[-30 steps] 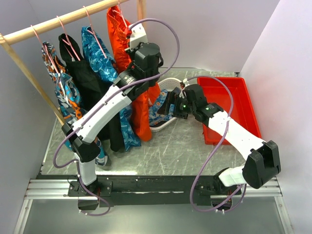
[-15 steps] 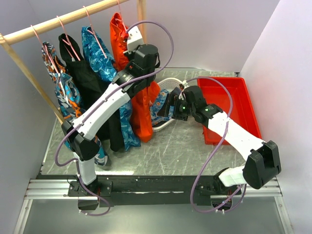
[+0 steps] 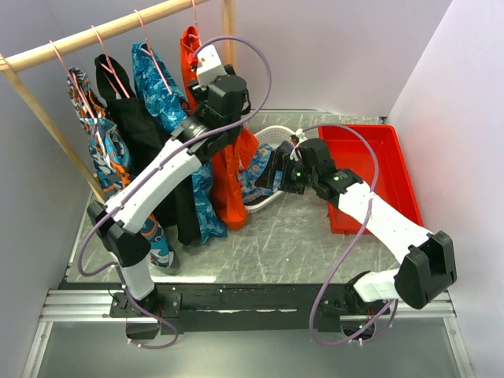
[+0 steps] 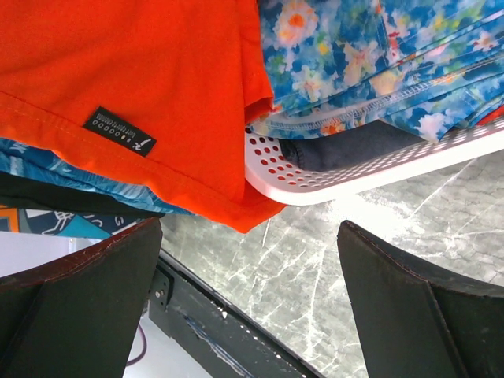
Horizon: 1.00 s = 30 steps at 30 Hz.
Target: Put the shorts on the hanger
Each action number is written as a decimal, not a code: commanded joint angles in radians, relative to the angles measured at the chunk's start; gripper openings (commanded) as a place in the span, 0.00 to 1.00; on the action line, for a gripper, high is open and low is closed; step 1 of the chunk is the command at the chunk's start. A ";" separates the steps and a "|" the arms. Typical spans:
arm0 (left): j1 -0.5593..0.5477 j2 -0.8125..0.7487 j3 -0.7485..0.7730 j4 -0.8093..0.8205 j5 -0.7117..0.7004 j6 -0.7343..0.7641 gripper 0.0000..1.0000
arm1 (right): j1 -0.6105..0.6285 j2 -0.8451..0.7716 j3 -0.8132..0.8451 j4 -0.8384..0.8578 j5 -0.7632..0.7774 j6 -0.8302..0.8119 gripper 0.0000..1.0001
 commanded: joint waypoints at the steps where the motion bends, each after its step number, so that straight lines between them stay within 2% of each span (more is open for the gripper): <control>1: 0.003 -0.093 -0.024 0.021 0.084 -0.020 0.82 | 0.009 -0.070 0.006 -0.001 0.038 -0.018 1.00; 4: -0.002 -0.134 -0.069 0.020 0.140 -0.028 0.99 | 0.010 -0.094 0.005 -0.004 0.054 -0.020 1.00; 6: -0.005 -0.154 -0.107 0.021 0.167 -0.030 0.97 | 0.009 -0.114 0.003 -0.006 0.066 -0.018 1.00; 12: -0.054 -0.234 -0.179 0.046 0.208 0.012 0.96 | 0.007 -0.150 -0.017 -0.002 0.088 -0.021 1.00; 17: -0.114 -0.262 -0.161 0.009 0.207 0.050 0.97 | 0.009 -0.185 -0.034 -0.004 0.109 -0.018 1.00; 23: -0.227 -0.285 -0.164 -0.051 0.234 0.043 0.96 | 0.009 -0.284 -0.070 -0.035 0.270 0.028 1.00; 28: -0.325 -0.322 -0.270 -0.077 0.260 -0.008 0.96 | 0.009 -0.436 -0.170 -0.039 0.403 0.108 1.00; 30: -0.348 -0.345 -0.368 -0.057 0.268 -0.034 0.96 | 0.009 -0.485 -0.207 -0.032 0.445 0.131 1.00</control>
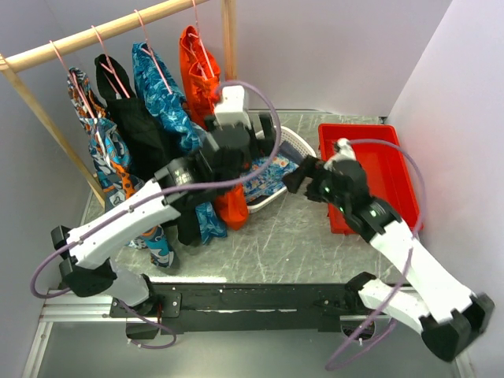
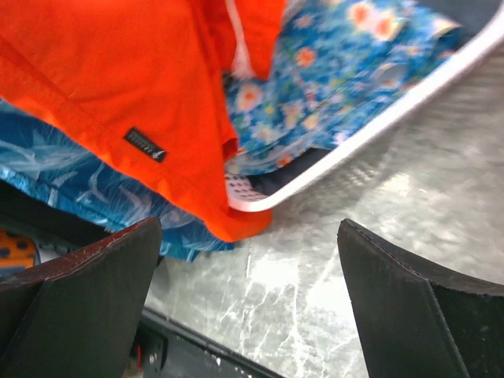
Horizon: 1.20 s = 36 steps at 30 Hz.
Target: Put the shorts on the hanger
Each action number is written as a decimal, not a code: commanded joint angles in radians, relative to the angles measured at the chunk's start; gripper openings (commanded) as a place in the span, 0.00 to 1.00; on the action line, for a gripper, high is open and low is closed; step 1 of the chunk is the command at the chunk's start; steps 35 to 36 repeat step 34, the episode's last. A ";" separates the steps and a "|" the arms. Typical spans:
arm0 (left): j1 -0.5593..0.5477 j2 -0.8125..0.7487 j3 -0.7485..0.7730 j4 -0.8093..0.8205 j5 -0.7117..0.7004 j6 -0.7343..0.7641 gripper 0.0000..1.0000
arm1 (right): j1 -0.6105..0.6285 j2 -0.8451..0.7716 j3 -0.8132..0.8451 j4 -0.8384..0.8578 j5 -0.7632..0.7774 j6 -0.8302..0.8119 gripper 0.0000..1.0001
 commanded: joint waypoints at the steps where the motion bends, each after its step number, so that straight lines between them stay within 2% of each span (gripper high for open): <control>1: -0.066 -0.086 -0.149 -0.001 0.041 -0.054 0.96 | 0.005 -0.148 -0.095 -0.002 0.157 0.076 1.00; 6: -0.113 -0.241 -0.524 0.169 0.105 -0.085 0.96 | 0.005 -0.258 -0.186 -0.019 0.262 0.123 1.00; 8: -0.144 -0.264 -0.644 0.194 0.061 -0.099 0.97 | 0.005 -0.309 -0.232 -0.031 0.295 0.155 1.00; 11: -0.207 -0.293 -0.762 0.249 0.021 -0.113 0.96 | 0.005 -0.375 -0.304 -0.005 0.326 0.182 1.00; 14: -0.221 -0.310 -0.853 0.297 0.059 -0.145 0.97 | 0.006 -0.420 -0.369 0.039 0.326 0.199 1.00; 20: -0.222 -0.341 -0.973 0.393 0.131 -0.174 0.96 | 0.005 -0.441 -0.401 0.049 0.335 0.197 1.00; 26: -0.222 -0.326 -0.965 0.380 0.116 -0.176 0.96 | 0.005 -0.437 -0.410 0.041 0.354 0.194 1.00; 36: -0.222 -0.359 -0.994 0.450 0.093 -0.165 0.97 | 0.005 -0.432 -0.407 0.050 0.342 0.188 1.00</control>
